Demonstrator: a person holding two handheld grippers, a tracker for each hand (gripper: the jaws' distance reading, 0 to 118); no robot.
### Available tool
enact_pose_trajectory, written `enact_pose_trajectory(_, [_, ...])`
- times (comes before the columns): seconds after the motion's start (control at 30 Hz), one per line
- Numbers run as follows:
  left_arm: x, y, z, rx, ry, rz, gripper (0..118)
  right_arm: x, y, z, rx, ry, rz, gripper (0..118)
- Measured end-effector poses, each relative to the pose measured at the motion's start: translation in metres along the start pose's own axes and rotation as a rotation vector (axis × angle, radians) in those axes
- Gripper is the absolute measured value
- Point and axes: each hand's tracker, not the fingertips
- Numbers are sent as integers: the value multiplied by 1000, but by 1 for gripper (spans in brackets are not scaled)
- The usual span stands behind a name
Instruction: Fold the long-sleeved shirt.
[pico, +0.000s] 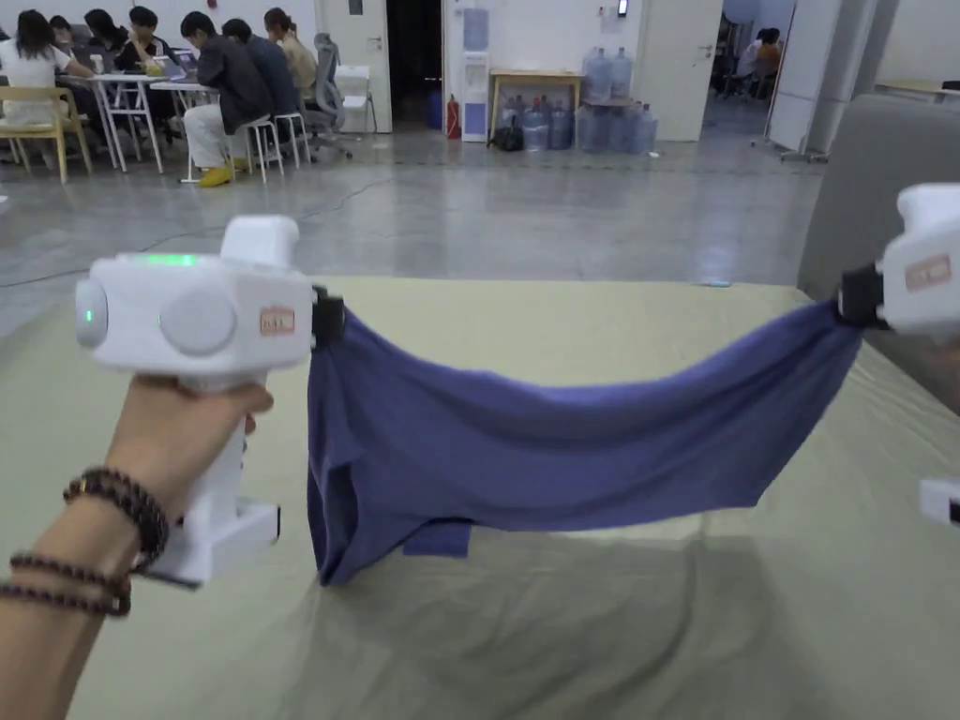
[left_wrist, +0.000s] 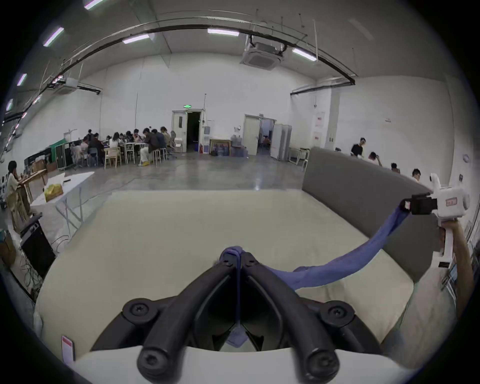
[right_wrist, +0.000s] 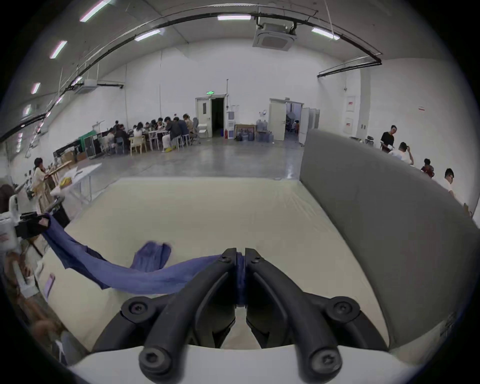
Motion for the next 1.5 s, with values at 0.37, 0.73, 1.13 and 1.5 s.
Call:
enact_pose_trajectory(0.37, [29, -255, 81, -345, -66, 181, 0, -6, -257, 25, -466, 47, 0, 6])
enact_pose_trajectory(0.73, [54, -326, 90, -601, -51, 84, 0, 2, -343, 10, -775, -87, 185, 6])
enact_pose_trajectory(1.13, [35, -252, 104, -404, -38, 140, 0, 8, -272, 34, -481, -31, -6, 2])
enact_pose_trajectory(1.5, [27, -154, 9, -325, -107, 102, 0, -24, -262, -10, -528, 97, -13, 2])
